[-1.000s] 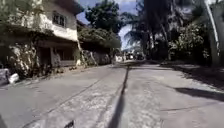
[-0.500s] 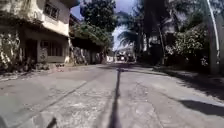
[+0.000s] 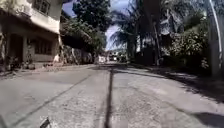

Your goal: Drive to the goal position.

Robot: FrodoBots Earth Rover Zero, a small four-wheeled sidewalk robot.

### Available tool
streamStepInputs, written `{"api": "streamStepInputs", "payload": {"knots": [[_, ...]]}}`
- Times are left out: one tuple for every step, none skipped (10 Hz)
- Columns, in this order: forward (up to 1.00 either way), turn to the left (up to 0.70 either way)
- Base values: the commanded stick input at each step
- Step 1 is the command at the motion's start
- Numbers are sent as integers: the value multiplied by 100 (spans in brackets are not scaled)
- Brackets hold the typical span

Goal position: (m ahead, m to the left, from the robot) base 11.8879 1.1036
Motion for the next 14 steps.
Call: {"api": "streamStepInputs", "payload": {"knots": [[100, -24], [100, -24], [100, -24], [100, -24], [100, -24], [100, -24], [100, -24], [100, -24], [100, -3], [100, 16], [100, 16], [100, 16], [100, 16], [100, 16]]}}
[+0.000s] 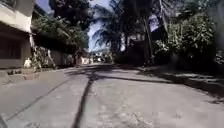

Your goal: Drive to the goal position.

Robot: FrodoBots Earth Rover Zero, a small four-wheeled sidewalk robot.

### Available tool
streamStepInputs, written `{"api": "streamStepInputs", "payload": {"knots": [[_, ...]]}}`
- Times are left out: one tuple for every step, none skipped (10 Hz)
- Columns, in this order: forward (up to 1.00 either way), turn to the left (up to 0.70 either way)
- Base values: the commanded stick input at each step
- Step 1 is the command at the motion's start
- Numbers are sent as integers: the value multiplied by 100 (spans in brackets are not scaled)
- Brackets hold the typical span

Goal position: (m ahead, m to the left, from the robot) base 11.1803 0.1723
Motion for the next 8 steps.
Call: {"api": "streamStepInputs", "payload": {"knots": [[100, 16], [100, 10], [100, -24], [100, -24], [100, -24], [100, -24], [100, -24], [100, -24]]}}
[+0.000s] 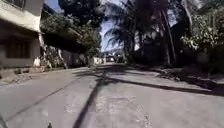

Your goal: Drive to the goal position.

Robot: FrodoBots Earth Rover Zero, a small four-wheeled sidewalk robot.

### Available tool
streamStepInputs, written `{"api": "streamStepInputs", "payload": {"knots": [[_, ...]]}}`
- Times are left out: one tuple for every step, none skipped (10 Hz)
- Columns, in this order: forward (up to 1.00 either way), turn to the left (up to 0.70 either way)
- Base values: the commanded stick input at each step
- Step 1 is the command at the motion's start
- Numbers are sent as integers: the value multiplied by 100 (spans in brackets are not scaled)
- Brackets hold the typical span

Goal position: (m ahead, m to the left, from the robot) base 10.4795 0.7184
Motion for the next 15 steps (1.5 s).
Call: {"api": "streamStepInputs", "payload": {"knots": [[100, -24], [100, -24], [100, -24], [100, -24], [100, -24], [100, -17], [100, 6], [100, 16], [100, 16], [100, 16], [100, 16], [100, 16], [100, 16], [100, 16], [100, 16]]}}
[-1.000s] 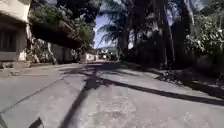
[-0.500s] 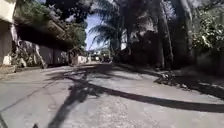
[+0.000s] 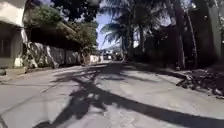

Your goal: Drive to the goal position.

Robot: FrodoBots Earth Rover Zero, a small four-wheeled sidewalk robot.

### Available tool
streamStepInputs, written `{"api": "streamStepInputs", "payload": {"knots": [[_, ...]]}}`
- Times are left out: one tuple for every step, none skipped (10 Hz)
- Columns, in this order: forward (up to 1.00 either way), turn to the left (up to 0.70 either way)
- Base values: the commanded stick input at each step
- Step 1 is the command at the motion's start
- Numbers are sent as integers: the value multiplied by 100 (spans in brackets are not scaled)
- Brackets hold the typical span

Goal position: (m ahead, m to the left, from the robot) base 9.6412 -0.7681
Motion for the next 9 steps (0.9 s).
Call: {"api": "streamStepInputs", "payload": {"knots": [[100, 16], [100, 17], [100, 17], [100, 17], [100, 17], [100, 12], [100, -17], [100, -23], [100, -23]]}}
